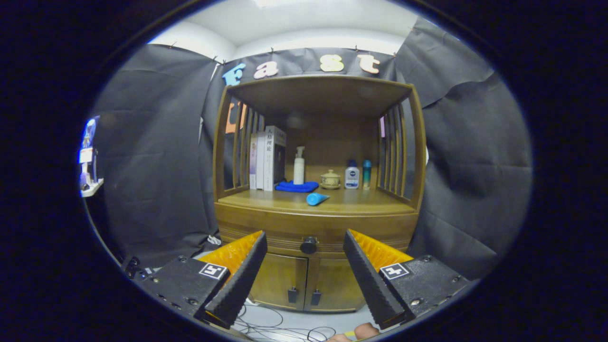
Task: Pull open the drawer, take out the items inside it, and place them on the countertop above the cabinet.
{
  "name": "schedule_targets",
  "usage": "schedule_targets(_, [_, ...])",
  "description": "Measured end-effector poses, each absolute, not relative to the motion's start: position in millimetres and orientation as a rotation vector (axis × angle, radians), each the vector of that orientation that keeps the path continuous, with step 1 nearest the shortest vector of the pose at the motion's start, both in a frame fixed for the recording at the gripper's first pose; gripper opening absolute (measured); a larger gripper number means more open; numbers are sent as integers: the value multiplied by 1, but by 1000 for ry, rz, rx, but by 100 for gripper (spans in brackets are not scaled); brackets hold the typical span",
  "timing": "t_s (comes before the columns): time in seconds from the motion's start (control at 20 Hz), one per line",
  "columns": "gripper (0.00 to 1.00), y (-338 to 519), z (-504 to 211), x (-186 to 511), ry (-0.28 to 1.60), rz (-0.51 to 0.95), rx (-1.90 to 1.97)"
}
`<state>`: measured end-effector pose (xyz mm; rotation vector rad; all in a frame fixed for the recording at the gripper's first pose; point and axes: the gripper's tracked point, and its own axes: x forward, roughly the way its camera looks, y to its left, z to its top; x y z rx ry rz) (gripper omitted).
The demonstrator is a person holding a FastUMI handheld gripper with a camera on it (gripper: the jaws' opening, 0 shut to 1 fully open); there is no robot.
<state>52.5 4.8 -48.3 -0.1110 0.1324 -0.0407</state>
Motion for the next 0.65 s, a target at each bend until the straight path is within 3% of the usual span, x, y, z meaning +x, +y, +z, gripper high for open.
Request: schedule_targets(0.65, [100,16,-23,-8,35,-11,-112])
